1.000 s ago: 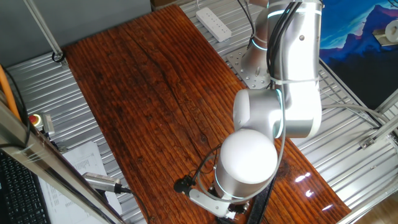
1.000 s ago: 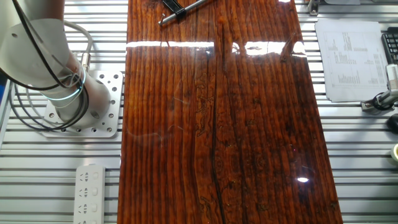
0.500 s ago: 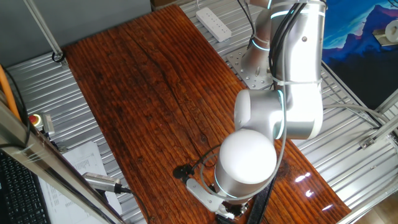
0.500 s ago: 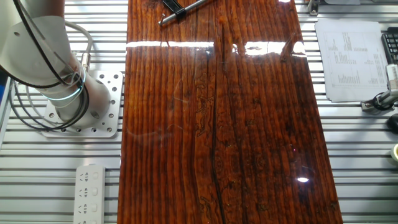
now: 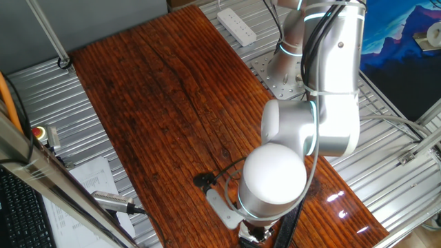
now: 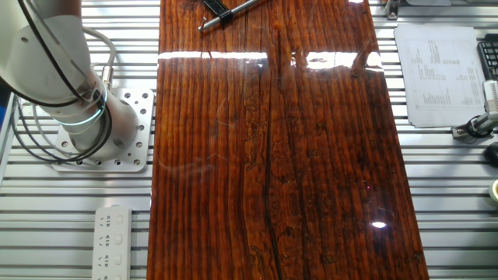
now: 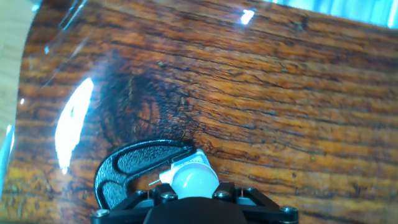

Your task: Install the light bulb by rotating it

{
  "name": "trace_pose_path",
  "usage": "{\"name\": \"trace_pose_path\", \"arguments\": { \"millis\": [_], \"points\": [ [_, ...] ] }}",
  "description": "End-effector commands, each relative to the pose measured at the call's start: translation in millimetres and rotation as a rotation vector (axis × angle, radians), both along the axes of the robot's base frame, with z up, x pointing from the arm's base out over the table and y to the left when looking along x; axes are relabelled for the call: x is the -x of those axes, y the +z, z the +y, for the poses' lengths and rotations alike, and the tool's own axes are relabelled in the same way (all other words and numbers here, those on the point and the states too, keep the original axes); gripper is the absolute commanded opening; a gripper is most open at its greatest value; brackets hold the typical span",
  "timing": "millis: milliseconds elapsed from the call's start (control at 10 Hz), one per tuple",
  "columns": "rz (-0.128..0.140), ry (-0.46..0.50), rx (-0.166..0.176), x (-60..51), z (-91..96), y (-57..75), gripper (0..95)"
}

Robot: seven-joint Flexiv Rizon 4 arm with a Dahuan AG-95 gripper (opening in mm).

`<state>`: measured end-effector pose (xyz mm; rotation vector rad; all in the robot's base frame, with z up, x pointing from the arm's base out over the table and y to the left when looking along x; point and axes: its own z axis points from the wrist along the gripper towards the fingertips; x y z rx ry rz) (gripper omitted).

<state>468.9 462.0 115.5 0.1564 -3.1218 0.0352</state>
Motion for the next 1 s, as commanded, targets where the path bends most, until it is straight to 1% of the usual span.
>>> {"name": "trace_pose_path", "arguments": {
  "millis": [100, 300, 500, 700, 800, 900, 1000],
  "points": [
    [-0.001, -0.076, -0.001, 0.5, -0.4, 0.3, 19.0],
    [-0.001, -0.120, -0.003, 0.5, -0.4, 0.3, 19.0],
    [0.000, -0.125, -0.002, 0.6, -0.4, 0.3, 19.0],
    [0.000, -0.106, 0.000, 0.6, -0.4, 0.3, 19.0],
    [0.000, -0.099, -0.001, 0.5, -0.4, 0.3, 38.0],
    [0.001, -0.098, -0.001, 0.5, -0.4, 0.3, 38.0],
    [0.001, -0.099, -0.001, 0.5, -0.4, 0.3, 57.0]
  ]
}}
